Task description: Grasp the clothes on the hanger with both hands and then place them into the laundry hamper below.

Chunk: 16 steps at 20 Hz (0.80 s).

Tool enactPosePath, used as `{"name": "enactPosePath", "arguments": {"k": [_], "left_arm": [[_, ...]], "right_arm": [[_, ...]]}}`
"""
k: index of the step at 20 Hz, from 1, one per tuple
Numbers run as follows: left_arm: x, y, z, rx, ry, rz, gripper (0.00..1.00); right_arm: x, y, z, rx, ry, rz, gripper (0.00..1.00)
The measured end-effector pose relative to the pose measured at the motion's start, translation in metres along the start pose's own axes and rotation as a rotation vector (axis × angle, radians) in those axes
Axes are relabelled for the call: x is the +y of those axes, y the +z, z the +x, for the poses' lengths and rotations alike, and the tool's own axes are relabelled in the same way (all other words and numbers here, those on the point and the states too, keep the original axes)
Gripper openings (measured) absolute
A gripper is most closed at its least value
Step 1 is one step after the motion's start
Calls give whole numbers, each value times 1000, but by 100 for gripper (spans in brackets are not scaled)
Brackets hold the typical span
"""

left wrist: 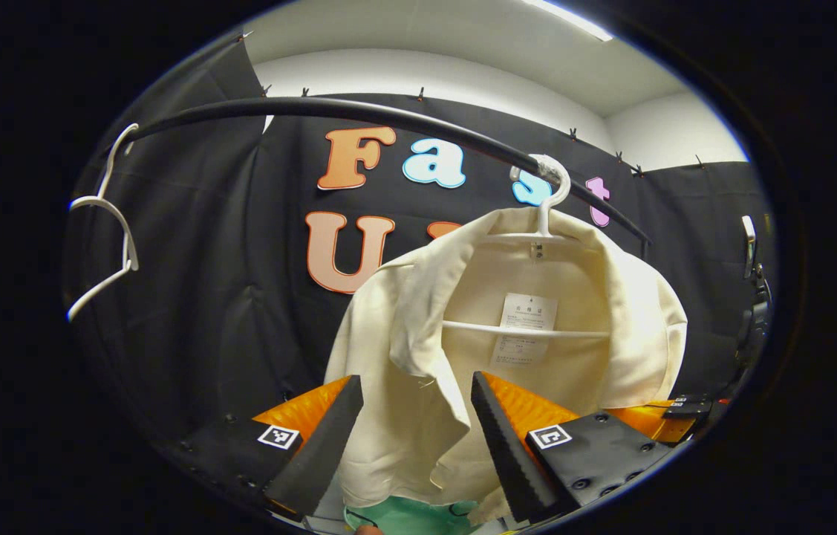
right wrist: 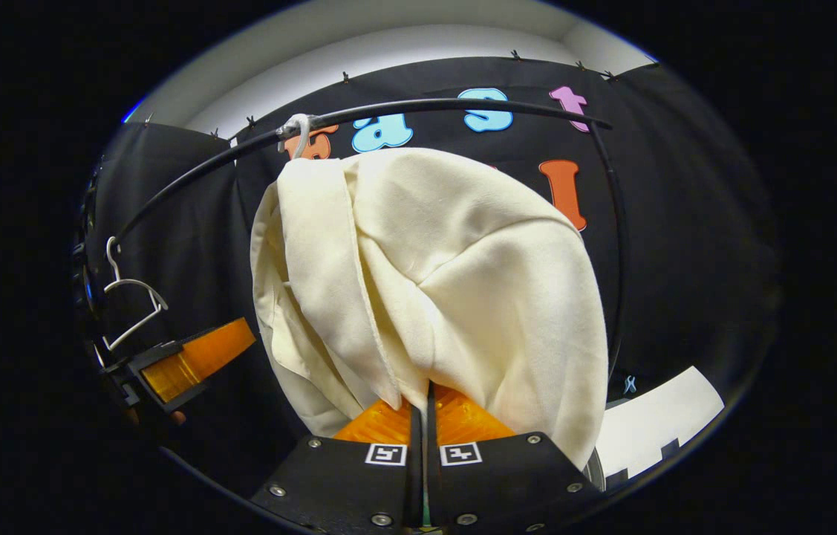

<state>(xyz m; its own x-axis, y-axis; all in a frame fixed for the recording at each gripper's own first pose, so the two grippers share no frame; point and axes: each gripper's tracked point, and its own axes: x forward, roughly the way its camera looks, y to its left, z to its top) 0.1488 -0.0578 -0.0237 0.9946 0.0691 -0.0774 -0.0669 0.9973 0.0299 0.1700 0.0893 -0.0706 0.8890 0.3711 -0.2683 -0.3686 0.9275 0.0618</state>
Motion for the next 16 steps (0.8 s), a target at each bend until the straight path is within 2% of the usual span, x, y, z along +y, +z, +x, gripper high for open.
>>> {"name": "enactPosePath", "arguments": {"k": [1,5,7,8,9,13,16], "left_arm": [[-3,-1,7,0,2,9,97],[-3,-10,30,6,41,41,100],[0,-15,43,7,61,50,96],[2,-20,49,15,63,46,92],[4,-24,56,27,65,34,97],[6,-37,74,65,45,-5,96],[7,-35,79,58,42,14,83]], "right_arm": [[0,-1,-4,0,4,4,2],[-4,9,-14,-23,17,-4,2],[-8,17,-22,-39,17,-6,2],[-10,21,-25,-46,18,-5,2],[-12,23,-27,-54,20,-4,2],[-20,34,-36,-73,19,4,1],[-23,37,-43,-73,3,6,1]]}}
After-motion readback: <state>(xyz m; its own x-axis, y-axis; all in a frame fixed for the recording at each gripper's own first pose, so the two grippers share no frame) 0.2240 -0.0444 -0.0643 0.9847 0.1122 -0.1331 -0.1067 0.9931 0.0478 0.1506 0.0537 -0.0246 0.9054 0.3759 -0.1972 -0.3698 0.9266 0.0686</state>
